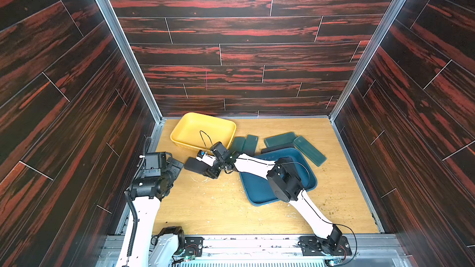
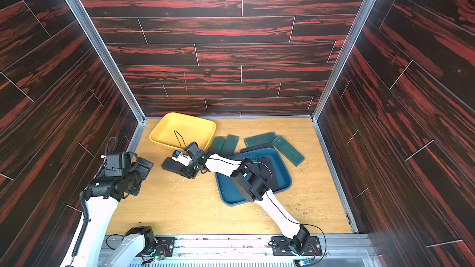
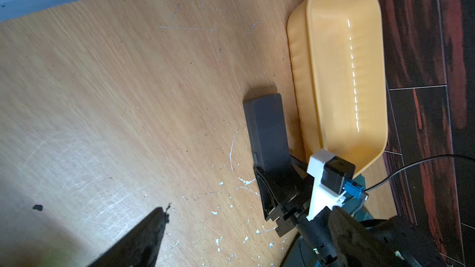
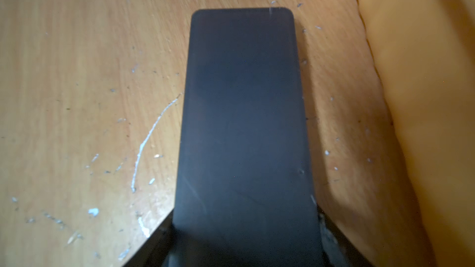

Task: Place the pencil cases by color into the storage box
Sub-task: Pick up the pencil case from the center of the board.

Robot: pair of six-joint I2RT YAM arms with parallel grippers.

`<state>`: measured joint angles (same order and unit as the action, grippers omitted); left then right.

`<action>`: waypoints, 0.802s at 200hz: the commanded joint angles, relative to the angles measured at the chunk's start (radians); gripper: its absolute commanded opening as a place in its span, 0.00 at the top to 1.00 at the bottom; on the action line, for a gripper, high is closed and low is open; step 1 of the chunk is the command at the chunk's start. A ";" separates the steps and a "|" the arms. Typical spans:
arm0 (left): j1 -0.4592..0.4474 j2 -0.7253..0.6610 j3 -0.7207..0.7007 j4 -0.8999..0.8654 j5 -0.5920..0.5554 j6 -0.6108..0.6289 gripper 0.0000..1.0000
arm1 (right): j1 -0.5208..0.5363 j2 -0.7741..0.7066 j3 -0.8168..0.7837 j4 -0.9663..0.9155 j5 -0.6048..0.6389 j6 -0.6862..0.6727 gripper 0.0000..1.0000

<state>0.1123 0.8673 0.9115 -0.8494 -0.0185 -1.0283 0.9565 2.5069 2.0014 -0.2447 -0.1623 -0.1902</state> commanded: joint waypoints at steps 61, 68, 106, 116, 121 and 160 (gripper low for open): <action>0.006 -0.036 0.092 -0.061 -0.058 0.028 0.00 | 0.014 -0.177 -0.055 0.027 -0.151 0.161 0.46; 0.007 -0.040 0.093 -0.057 -0.059 0.029 0.00 | 0.014 -0.184 -0.057 0.027 -0.149 0.170 0.46; 0.006 -0.042 0.093 -0.048 -0.058 0.040 0.00 | 0.014 -0.235 -0.086 0.033 -0.134 0.190 0.45; 0.006 -0.039 0.090 -0.039 -0.051 0.053 0.00 | 0.014 -0.248 -0.094 0.033 -0.122 0.192 0.45; 0.007 -0.036 0.090 -0.035 -0.049 0.059 0.00 | 0.014 -0.254 -0.095 0.033 -0.114 0.191 0.45; 0.006 0.017 0.107 -0.013 -0.015 0.118 0.02 | 0.013 -0.307 -0.114 0.021 -0.042 0.192 0.46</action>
<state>0.1123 0.8513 0.9859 -0.8692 -0.0521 -0.9604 0.9649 2.2826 1.9068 -0.2272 -0.2527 -0.0093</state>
